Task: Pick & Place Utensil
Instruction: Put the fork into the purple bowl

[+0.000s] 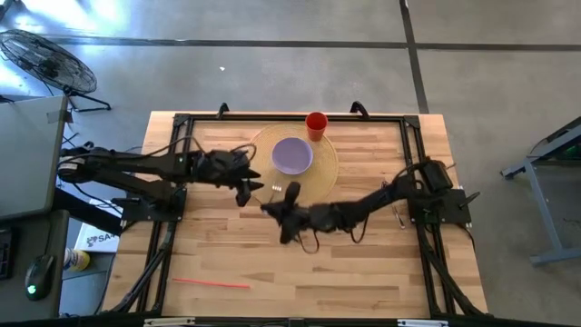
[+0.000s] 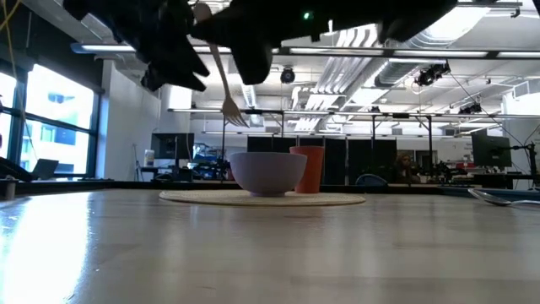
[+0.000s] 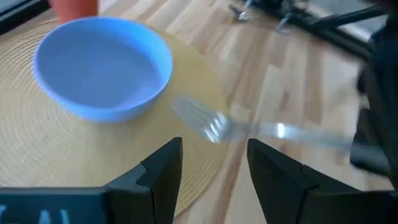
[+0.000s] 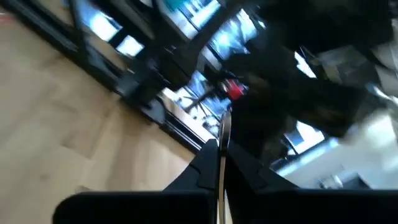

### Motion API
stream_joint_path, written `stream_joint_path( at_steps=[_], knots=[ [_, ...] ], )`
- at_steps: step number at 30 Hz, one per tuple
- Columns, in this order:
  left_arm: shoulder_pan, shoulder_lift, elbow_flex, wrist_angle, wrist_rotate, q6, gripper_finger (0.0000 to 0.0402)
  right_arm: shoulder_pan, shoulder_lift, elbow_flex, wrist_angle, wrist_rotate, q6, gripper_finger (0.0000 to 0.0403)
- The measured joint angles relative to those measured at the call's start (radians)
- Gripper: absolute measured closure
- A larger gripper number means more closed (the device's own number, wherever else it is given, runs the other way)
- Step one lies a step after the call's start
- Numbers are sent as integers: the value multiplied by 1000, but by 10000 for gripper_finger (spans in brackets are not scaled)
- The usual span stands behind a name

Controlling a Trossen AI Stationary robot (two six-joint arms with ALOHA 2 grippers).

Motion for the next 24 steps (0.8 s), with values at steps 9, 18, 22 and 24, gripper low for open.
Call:
stream_joint_path(
  at_steps=[9,18,22,24],
  knots=[
    [-143,-3,-76,4,-254,-80,223,-119,-1,-5,12,6,40,399],
    [-165,-3,-85,-4,-280,-87,223,-249,-1,-5,-93,11,196,397],
    [-165,-3,-85,-4,-271,-87,223,-292,-1,-5,-145,1,240,400],
    [-165,-3,-85,-4,-270,-87,223,-307,-1,-5,-169,-8,283,400]
  ],
)
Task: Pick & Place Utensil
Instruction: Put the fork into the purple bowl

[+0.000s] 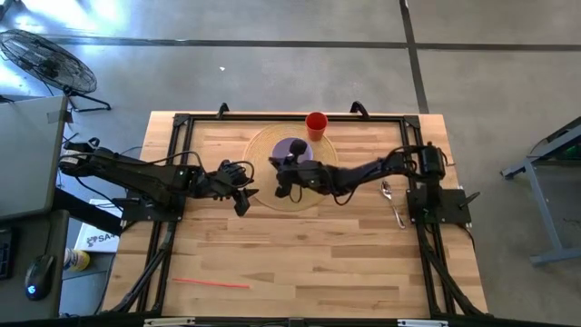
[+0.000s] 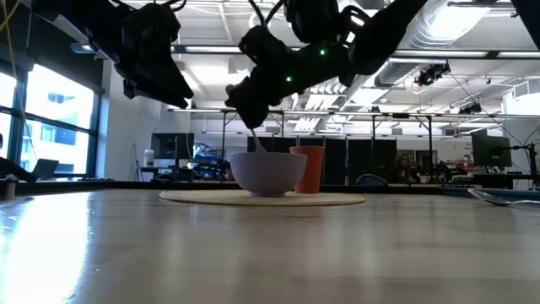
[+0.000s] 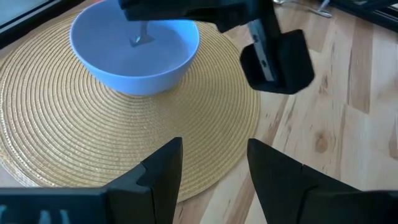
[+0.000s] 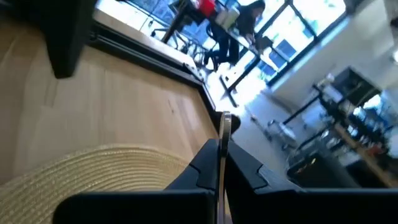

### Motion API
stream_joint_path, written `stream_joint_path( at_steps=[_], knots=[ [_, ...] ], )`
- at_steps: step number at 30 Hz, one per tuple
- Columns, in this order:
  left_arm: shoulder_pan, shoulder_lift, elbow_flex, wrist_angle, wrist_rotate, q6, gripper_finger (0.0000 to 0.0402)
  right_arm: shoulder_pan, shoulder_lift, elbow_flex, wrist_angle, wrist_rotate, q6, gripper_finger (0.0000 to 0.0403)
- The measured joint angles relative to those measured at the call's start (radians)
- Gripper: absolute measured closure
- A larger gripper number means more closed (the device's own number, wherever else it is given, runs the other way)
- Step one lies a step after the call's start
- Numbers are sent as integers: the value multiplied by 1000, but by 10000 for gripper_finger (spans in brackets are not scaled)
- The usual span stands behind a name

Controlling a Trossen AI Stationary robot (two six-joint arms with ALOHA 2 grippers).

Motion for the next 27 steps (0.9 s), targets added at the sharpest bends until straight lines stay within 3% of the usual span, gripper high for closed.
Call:
stream_joint_path(
  at_steps=[5,15,27],
  knots=[
    [0,0,0,0,3,0,223,-28,0,0,-15,24,77,395],
    [0,0,0,0,10,0,223,-78,0,0,-90,-64,78,394],
    [0,0,0,0,14,0,223,-78,0,0,-98,-129,-12,394]
  ],
)
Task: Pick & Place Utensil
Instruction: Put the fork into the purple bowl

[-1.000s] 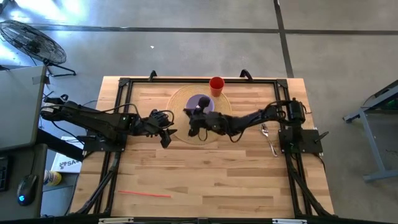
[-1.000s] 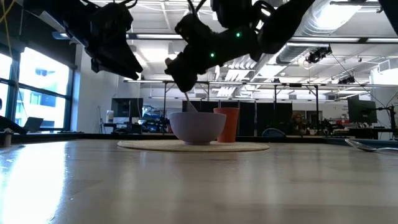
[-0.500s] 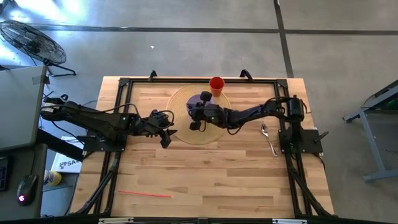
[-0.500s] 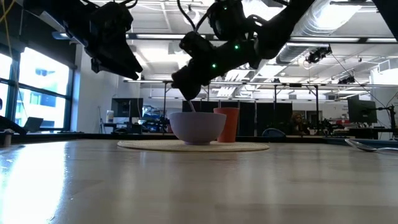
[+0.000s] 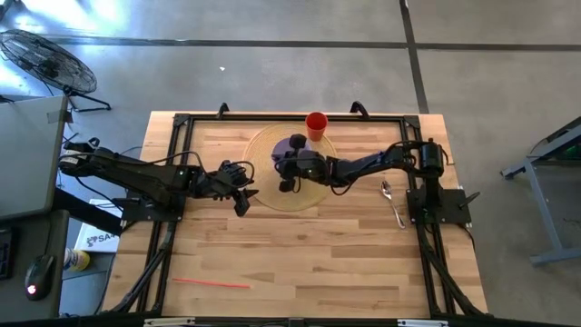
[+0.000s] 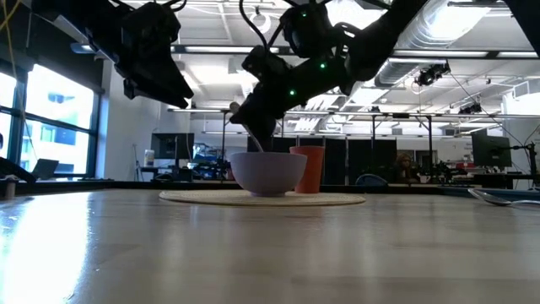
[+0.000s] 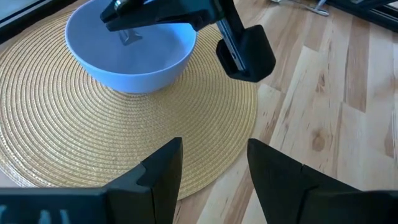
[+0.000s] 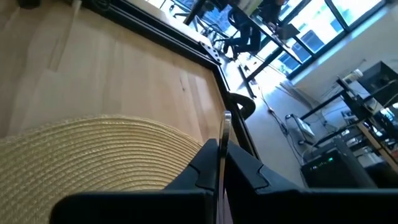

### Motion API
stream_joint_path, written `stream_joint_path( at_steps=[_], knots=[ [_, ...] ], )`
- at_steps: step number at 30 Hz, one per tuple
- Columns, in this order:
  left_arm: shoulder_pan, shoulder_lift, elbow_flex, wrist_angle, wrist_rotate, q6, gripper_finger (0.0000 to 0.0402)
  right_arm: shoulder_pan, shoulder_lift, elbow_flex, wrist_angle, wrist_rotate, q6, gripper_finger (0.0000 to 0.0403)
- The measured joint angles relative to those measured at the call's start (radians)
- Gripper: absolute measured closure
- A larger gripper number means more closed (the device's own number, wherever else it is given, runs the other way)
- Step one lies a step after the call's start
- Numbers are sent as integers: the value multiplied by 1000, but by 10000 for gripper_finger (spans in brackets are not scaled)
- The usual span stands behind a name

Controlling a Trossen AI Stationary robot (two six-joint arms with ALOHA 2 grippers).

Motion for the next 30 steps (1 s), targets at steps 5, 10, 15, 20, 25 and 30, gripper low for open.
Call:
stream_joint_path(
  at_steps=[5,10,15,20,25,30],
  knots=[
    [0,0,0,0,2,0,223,10,0,0,-13,-8,-10,397],
    [0,0,0,0,2,0,223,21,0,-18,8,-10,-30,398],
    [0,0,0,0,2,0,223,32,0,-100,136,1,-69,396],
    [0,0,0,0,2,0,223,32,0,-163,215,-39,-79,397],
    [0,0,0,1,2,0,223,30,0,-184,215,-71,-79,390],
    [0,0,0,1,2,-3,223,30,0,-184,213,-62,-78,388]
  ],
)
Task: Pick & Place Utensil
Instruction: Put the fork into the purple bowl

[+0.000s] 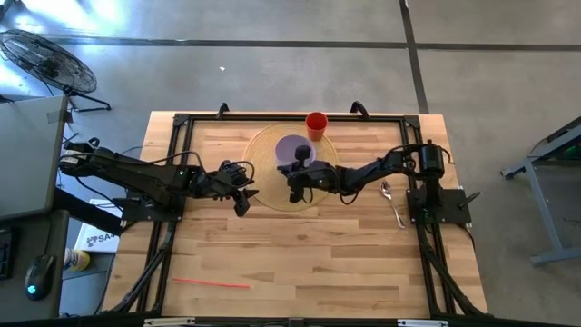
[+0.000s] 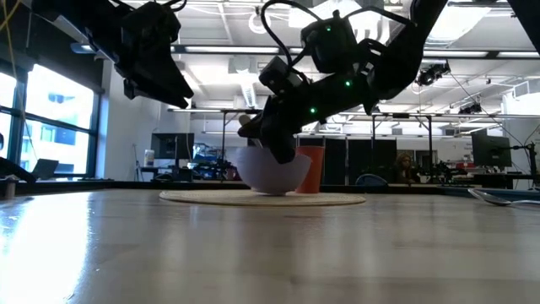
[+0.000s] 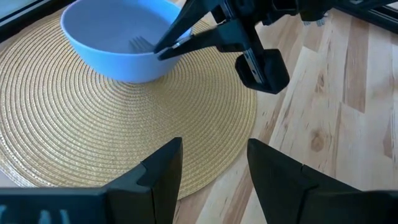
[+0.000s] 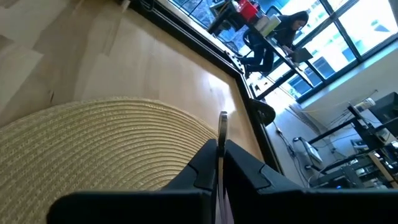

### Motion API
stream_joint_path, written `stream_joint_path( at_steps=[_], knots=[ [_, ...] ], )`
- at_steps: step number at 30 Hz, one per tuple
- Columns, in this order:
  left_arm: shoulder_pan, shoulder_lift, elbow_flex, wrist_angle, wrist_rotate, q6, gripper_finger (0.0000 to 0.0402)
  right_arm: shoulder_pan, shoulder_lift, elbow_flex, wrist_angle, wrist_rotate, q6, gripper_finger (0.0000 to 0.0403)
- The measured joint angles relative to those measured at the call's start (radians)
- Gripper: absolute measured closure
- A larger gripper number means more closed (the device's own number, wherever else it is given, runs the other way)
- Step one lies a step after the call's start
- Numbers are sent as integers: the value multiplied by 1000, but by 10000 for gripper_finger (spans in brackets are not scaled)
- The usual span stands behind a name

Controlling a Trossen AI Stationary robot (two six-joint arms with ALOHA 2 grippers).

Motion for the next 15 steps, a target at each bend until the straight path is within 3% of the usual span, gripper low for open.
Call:
stream_joint_path(
  at_steps=[7,15],
  knots=[
    [0,0,0,0,0,-1,223,0,0,0,-1,0,1,375],
    [0,0,0,0,1,-1,223,1,0,0,-1,7,20,330]
  ],
)
